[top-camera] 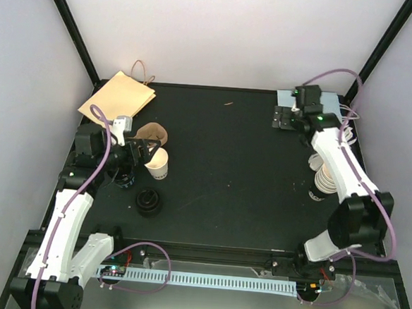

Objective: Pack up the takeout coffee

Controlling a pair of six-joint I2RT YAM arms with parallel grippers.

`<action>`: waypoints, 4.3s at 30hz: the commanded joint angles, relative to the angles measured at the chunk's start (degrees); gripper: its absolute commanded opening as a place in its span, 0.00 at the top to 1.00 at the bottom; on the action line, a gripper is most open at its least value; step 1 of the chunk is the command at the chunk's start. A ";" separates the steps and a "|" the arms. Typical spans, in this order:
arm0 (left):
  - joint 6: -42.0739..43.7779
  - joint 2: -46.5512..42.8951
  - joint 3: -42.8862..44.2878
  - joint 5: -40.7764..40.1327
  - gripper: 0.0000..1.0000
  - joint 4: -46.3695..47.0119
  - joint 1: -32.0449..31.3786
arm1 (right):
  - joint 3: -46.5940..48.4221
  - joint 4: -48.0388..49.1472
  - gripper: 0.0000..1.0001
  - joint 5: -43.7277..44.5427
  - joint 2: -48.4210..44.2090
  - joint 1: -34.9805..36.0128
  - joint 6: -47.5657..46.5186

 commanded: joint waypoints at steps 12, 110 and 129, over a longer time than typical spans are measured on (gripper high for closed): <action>1.38 -3.00 -0.82 -1.55 0.01 2.44 0.20 | 24.92 -11.65 0.06 38.74 35.40 13.62 -13.21; -5.55 -4.25 -1.80 2.22 0.01 5.97 -0.43 | 0.72 41.65 0.99 53.58 20.76 10.76 -52.77; -16.92 -4.22 -4.94 10.88 0.01 14.03 1.11 | 12.24 5.18 0.99 -16.08 -12.18 18.77 -9.95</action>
